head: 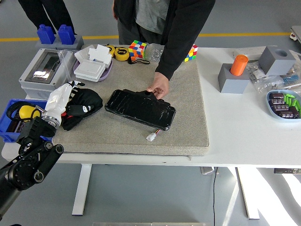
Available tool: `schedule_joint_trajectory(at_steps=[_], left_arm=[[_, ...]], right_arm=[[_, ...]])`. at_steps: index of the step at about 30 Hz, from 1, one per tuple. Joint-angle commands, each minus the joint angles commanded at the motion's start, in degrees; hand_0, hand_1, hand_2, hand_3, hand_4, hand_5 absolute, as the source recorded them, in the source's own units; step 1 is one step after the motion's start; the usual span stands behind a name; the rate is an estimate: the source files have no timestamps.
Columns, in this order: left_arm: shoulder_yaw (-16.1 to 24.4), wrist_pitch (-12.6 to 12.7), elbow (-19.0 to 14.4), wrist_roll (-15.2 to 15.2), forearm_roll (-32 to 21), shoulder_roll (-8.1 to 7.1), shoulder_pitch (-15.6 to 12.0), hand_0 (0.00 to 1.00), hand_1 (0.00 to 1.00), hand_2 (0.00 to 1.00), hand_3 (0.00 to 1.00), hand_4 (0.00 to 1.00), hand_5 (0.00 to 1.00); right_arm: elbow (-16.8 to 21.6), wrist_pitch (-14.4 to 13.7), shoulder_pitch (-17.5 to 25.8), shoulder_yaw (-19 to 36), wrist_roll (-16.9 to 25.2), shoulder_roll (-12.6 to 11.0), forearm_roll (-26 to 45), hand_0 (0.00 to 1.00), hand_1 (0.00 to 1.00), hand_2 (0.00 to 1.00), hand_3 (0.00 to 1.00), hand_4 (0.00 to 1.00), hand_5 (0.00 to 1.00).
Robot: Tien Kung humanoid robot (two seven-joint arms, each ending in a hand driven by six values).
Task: Pick the rag up,wipe the panel,place it on the desk
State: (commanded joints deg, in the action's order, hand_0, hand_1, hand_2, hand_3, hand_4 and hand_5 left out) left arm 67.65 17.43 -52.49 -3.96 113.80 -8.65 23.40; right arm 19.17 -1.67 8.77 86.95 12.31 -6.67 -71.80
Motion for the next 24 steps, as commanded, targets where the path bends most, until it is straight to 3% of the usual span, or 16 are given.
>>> schedule_joint_trajectory(at_steps=[4,9,10,15,16,17,20,21,22,24], left_arm=[[0.72,-0.38,-0.23,-0.85,0.83,-0.07,-0.18,0.85,0.972,0.998,0.998,0.998,0.669],[3.58,0.98,-4.13,0.58,-0.2,-0.15,-1.47,0.85,0.972,0.998,0.998,0.998,0.669],[4.18,1.68,-5.1,1.73,-1.29,-0.16,-1.76,0.815,0.909,0.963,0.96,0.998,0.644],[7.39,8.33,-7.69,12.75,-12.27,0.16,-3.31,0.815,0.909,0.963,0.96,0.998,0.644],[8.3,9.11,-7.88,15.33,-14.88,0.29,-3.69,0.66,0.726,0.764,0.749,0.995,0.414],[9.27,9.59,-8.04,17.52,-17.11,0.4,-4.07,0.66,0.726,0.764,0.749,0.995,0.414],[12.54,9.38,-8.4,24.28,-24.56,0.67,-5.29,0.66,0.726,0.764,0.749,0.995,0.414],[13.87,9.08,-8.62,25.68,-26.79,0.77,-5.77,0.66,0.726,0.764,0.749,0.995,0.414],[15.19,8.6,-8.85,26.54,-29.4,0.87,-6.19,0.589,0.646,0.676,0.641,0.955,0.329],[17.81,6.86,-9.42,28.09,-34.24,1.03,-7.19,0.589,0.646,0.676,0.641,0.955,0.329]], right_arm=[[0.08,0.04,-0.1,-0.11,0.03,0.01,0.07,0.592,0.604,0.538,0.533,0.906,0.355],[0.1,0.08,-0.27,-0.16,0.07,-0.04,0.09,0.592,0.604,0.538,0.533,0.906,0.355],[0.07,0.06,-0.26,-0.09,0.08,-0.02,0.08,0.594,0.604,0.538,0.533,0.906,0.354],[0.0,0.07,-0.29,-0.02,0.05,-0.04,-0.03,0.594,0.604,0.538,0.533,0.906,0.354],[-0.05,0.07,-0.31,0.02,0.04,-0.04,-0.1,0.594,0.604,0.538,0.534,0.906,0.355],[-0.11,0.06,-0.33,0.06,0.04,-0.04,-0.17,0.594,0.604,0.538,0.534,0.906,0.355],[-0.34,0.09,-0.43,0.17,-0.01,-0.02,-0.3,0.594,0.604,0.538,0.534,0.906,0.355],[-0.42,0.1,-0.45,0.22,-0.02,-0.01,-0.33,0.594,0.604,0.538,0.534,0.906,0.355],[-0.49,0.09,-0.47,0.25,-0.02,-0.02,-0.35,0.594,0.604,0.538,0.533,0.906,0.355],[-0.68,0.13,-0.49,0.39,-0.09,-0.05,-0.53,0.594,0.604,0.538,0.533,0.906,0.355]])
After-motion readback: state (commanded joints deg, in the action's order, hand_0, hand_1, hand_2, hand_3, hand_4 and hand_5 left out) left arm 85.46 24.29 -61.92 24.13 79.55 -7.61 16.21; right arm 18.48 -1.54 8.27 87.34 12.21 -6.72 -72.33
